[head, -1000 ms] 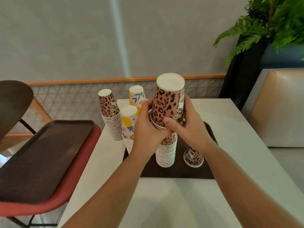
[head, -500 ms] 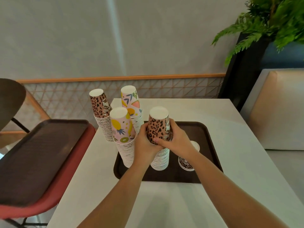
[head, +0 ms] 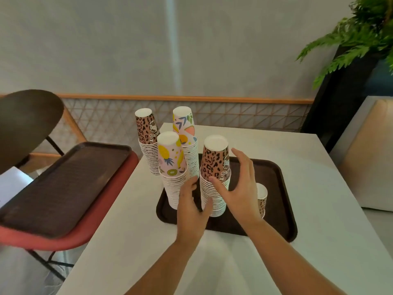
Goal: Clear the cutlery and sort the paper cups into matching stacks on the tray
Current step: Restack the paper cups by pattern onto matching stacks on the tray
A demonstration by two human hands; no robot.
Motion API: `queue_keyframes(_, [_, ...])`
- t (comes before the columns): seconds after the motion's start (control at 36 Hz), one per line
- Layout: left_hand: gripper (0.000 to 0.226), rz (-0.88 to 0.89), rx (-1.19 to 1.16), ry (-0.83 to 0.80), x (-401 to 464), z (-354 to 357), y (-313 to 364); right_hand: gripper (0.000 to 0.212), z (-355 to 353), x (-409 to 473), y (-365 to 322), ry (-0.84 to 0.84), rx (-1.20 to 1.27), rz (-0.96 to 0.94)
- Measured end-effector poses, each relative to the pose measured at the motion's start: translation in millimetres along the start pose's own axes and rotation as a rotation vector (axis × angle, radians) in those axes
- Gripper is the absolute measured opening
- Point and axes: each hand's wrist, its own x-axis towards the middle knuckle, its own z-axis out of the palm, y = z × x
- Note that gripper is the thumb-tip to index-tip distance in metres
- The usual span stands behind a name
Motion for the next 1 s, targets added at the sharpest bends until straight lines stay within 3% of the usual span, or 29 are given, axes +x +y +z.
queue_keyframes(0.17, [0.036,-0.123,0.11,0.241,-20,-30,-30,0.047,10,-17,-26,0.126,0.085,-0.282])
queue_keyframes(0.39, [0.031,-0.129,0.08,0.354,5,-73,-48,0.03,55,-28,-65,-0.103,0.172,-0.343])
queue_keyframes(0.56, [0.047,-0.136,-0.012,0.199,52,-116,-70,0.047,113,-20,-92,-0.252,0.164,-0.237])
queue_keyframes(0.69, [0.058,-0.22,-0.163,0.044,99,-148,-96,0.059,168,3,-103,-0.185,0.069,-0.194])
queue_keyframes(0.83, [0.062,-0.174,-0.023,-0.098,144,-168,-111,0.065,218,38,-100,-0.129,0.073,-0.022])
queue_keyframes(1.0, [0.089,-0.185,0.088,-0.295,196,-168,-137,0.085,266,75,-89,0.044,0.037,0.176])
